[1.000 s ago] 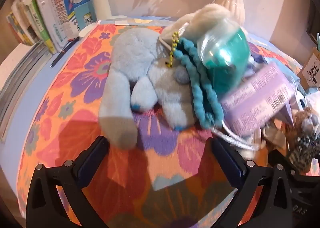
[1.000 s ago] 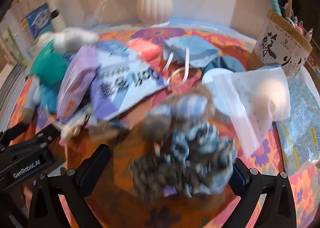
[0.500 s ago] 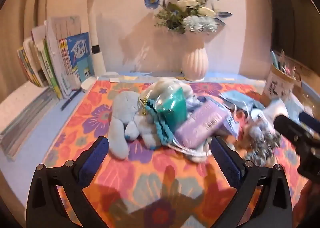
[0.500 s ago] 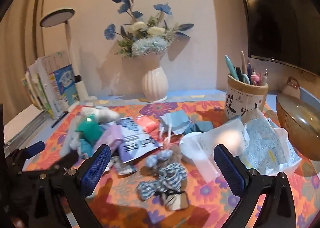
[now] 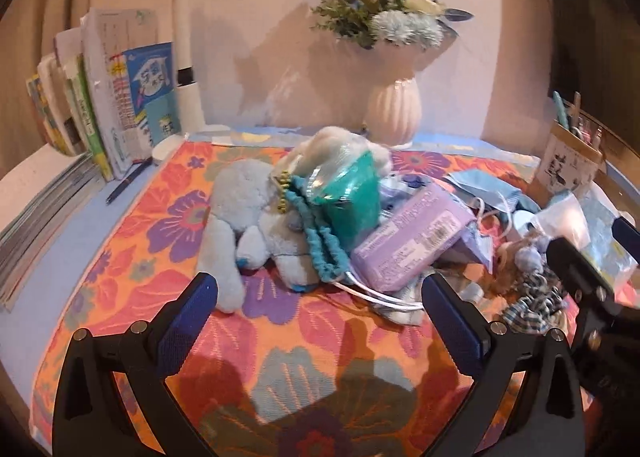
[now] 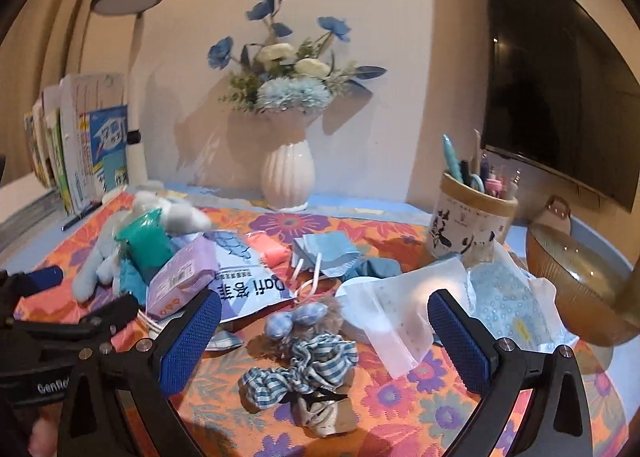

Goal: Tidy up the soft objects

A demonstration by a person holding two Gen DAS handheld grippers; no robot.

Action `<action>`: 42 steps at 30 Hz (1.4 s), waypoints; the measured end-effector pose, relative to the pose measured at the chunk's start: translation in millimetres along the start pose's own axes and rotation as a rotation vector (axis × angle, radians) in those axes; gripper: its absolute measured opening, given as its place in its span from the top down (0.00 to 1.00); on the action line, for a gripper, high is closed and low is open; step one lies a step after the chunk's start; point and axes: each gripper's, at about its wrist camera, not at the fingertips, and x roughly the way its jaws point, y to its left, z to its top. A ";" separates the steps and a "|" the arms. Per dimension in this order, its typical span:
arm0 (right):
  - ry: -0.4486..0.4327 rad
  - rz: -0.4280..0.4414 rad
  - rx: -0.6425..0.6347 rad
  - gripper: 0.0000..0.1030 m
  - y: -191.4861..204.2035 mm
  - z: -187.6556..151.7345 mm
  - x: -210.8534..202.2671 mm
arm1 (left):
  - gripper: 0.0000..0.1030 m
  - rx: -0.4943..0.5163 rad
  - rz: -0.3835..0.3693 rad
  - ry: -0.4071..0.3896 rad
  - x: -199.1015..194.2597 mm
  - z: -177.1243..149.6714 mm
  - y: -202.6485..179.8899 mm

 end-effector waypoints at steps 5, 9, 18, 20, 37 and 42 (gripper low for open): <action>-0.040 -0.009 -0.032 0.00 3.7 -3.5 -6.9 | 0.01 0.013 0.006 0.012 0.4 1.6 -2.1; -0.037 0.002 -0.020 0.00 -0.9 -3.3 -6.3 | 0.01 0.019 -0.004 0.019 0.8 2.1 -5.6; -0.028 -0.002 -0.025 0.00 3.4 -4.1 -6.0 | 0.01 0.011 -0.013 0.040 3.7 3.7 -4.7; -0.024 -0.004 -0.024 0.00 3.1 -3.4 -5.1 | 0.01 0.010 -0.009 0.037 3.0 3.8 -5.3; 0.019 -0.034 -0.031 0.00 2.6 -2.8 4.0 | 0.01 -0.015 -0.012 0.044 4.5 4.2 -4.3; 0.023 -0.036 -0.031 0.00 3.0 -3.1 4.5 | 0.01 -0.018 -0.012 0.046 4.6 4.7 -3.2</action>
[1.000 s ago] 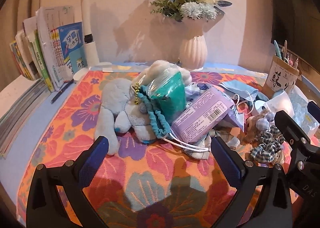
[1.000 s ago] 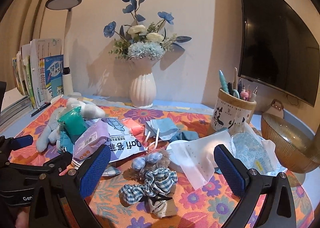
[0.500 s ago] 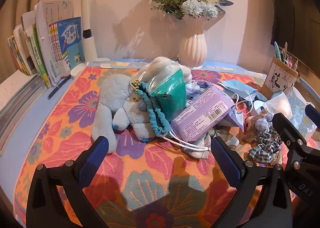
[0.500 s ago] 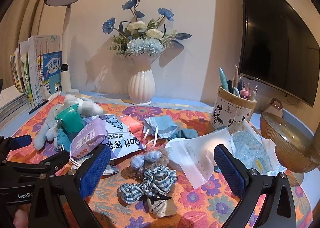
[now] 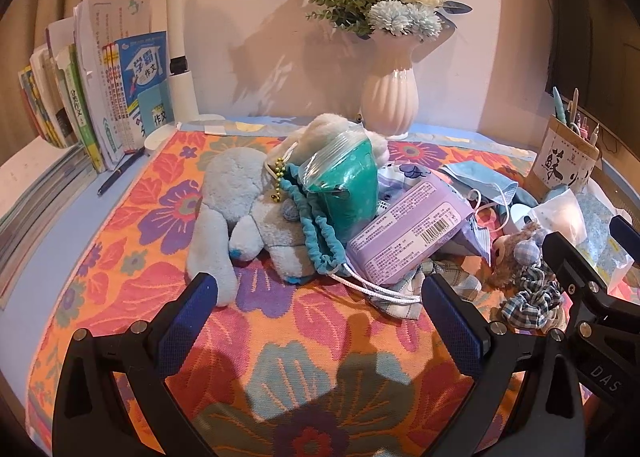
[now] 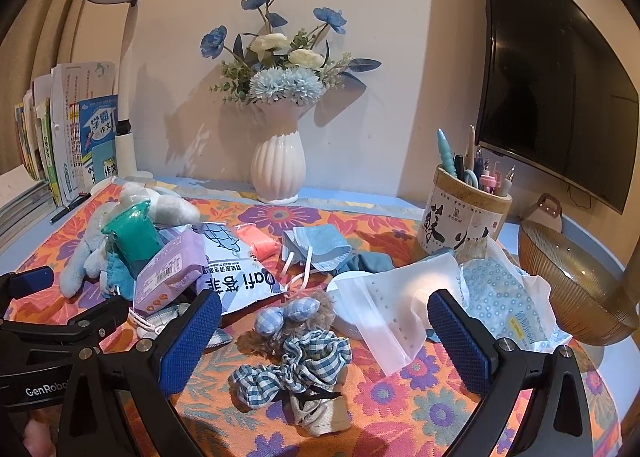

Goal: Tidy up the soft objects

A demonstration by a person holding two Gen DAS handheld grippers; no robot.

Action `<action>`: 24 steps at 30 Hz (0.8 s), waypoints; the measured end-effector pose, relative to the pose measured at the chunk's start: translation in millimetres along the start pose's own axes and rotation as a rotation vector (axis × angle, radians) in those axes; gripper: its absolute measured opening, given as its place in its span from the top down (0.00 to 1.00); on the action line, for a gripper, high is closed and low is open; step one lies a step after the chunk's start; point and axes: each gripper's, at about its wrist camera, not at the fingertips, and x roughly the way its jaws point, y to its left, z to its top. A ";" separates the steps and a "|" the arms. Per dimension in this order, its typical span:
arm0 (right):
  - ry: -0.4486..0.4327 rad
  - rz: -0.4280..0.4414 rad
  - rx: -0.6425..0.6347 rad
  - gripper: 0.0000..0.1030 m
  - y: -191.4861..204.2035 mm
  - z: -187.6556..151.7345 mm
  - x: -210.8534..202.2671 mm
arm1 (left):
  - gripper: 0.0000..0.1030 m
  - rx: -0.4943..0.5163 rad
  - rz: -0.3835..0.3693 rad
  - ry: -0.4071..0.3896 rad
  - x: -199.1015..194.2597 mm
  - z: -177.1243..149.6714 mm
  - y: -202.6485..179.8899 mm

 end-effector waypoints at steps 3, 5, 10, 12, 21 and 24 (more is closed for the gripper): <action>0.007 0.000 0.001 0.00 -0.2 -0.1 1.0 | 0.01 0.001 0.000 0.000 0.0 -0.1 0.8; 0.015 -0.001 0.000 0.00 -0.5 0.5 3.4 | 0.01 0.003 0.007 0.004 0.8 0.1 0.8; 0.034 -0.006 0.001 0.00 -1.2 0.7 6.8 | 0.01 0.003 0.013 0.014 2.1 0.1 0.6; 0.034 -0.008 0.000 0.00 -0.6 1.4 7.6 | 0.01 0.003 0.012 0.012 1.9 -0.4 0.3; 0.054 -0.025 -0.006 0.00 0.4 1.5 10.6 | 0.01 0.008 0.030 0.030 4.9 -0.1 -1.9; 0.053 -0.027 -0.005 0.00 -0.1 1.4 10.5 | 0.01 0.007 0.027 0.026 4.4 0.1 -1.4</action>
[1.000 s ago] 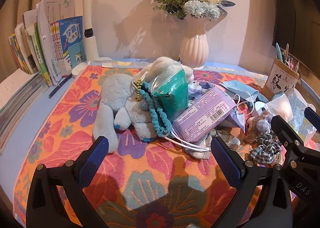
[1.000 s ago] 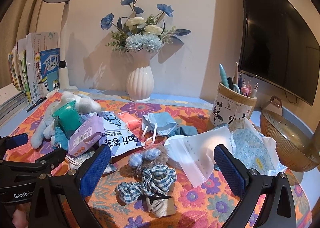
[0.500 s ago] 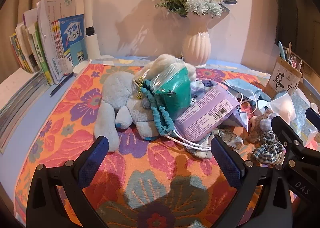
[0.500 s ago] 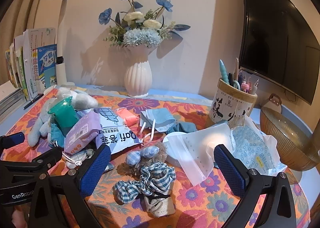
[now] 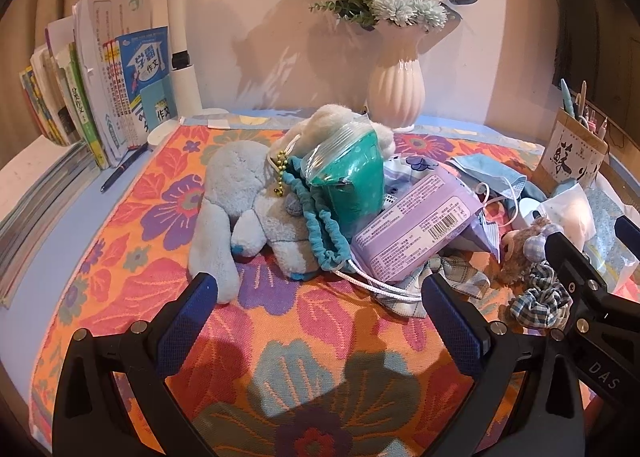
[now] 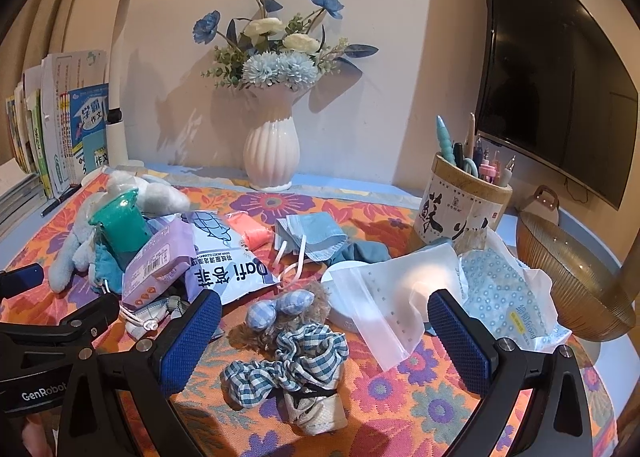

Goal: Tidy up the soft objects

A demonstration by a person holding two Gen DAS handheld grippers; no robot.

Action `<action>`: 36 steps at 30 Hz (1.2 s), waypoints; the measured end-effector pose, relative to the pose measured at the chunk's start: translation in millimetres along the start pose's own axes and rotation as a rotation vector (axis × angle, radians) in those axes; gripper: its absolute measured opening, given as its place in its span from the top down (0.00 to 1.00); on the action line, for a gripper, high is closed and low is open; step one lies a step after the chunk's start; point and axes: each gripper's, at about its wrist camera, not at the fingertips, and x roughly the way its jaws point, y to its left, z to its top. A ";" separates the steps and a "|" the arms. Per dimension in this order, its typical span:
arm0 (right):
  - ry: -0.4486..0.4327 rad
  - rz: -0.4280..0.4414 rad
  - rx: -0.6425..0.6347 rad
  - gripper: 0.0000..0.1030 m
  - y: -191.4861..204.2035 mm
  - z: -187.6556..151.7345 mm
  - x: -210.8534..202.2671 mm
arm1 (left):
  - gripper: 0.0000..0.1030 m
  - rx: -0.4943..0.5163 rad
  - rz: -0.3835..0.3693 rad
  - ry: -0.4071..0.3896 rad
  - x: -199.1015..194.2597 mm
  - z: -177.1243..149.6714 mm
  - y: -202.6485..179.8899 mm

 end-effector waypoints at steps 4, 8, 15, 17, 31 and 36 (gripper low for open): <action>0.001 0.000 0.000 0.00 0.2 -0.8 -0.8 | 0.01 -0.001 -0.004 0.003 0.6 -0.1 0.7; 0.004 0.002 0.003 0.00 0.0 -1.0 1.0 | 0.01 -0.001 -0.001 0.004 0.7 0.1 0.1; 0.016 0.005 0.005 0.00 -0.1 -1.1 3.2 | 0.01 0.000 0.000 0.006 1.5 0.3 1.0; 0.020 0.005 0.008 0.00 -0.1 -1.1 4.0 | 0.01 0.000 -0.001 0.005 1.2 0.4 1.0; 0.026 0.004 0.008 0.00 1.2 -1.1 4.6 | 0.01 -0.017 -0.018 -0.054 -10.8 -1.3 4.1; -0.015 0.000 0.035 0.00 -3.8 -1.4 -4.5 | 0.01 -0.107 -0.054 -0.139 -30.1 -4.1 24.3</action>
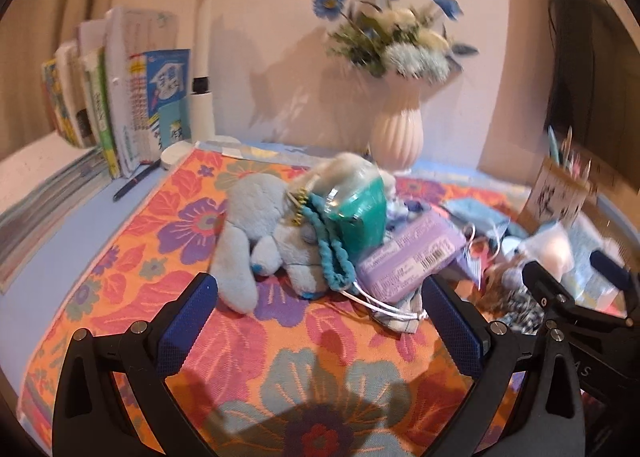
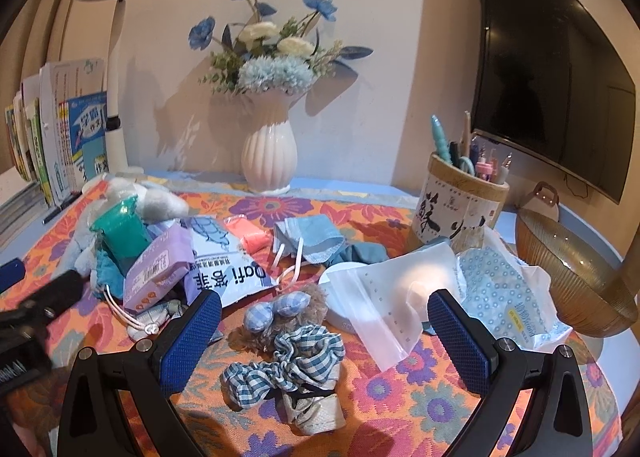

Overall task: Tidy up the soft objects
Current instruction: 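Grasp the grey plush bunny with the left tool while the right tool grasps the lavender packet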

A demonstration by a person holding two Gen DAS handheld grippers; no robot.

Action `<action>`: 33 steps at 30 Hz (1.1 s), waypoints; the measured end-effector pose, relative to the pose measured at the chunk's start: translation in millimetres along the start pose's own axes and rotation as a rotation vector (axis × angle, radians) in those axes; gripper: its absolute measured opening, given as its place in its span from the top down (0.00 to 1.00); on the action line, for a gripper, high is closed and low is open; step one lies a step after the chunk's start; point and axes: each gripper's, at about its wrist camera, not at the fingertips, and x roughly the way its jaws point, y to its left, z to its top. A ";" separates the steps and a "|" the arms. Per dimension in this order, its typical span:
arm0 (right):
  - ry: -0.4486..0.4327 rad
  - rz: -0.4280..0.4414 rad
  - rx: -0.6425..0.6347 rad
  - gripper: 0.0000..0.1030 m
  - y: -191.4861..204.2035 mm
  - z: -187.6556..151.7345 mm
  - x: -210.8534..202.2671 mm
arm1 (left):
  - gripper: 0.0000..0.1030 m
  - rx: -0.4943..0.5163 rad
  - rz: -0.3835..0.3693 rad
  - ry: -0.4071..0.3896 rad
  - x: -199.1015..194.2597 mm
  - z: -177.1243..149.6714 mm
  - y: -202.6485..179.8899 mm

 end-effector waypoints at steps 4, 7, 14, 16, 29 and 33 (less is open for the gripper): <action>0.042 0.024 0.047 0.00 -8.7 1.2 7.2 | 0.01 -0.092 -0.093 0.084 7.4 8.1 26.5; 0.067 0.054 0.092 0.00 -17.2 0.9 11.7 | 0.01 -0.060 -0.048 0.150 14.0 15.0 35.5; 0.062 0.078 0.068 0.00 -11.7 -0.1 8.7 | 0.01 -0.109 -0.063 0.204 25.5 34.1 65.1; 0.063 0.091 0.057 0.00 -9.5 0.3 8.4 | 0.01 -0.137 -0.070 0.225 35.3 47.6 77.4; 0.316 0.713 0.177 0.25 25.0 20.6 28.0 | 0.02 -0.324 -0.183 0.328 131.6 51.4 95.1; 0.407 0.769 0.183 0.42 55.3 21.8 49.0 | 0.02 -0.396 -0.263 0.282 128.2 48.5 108.1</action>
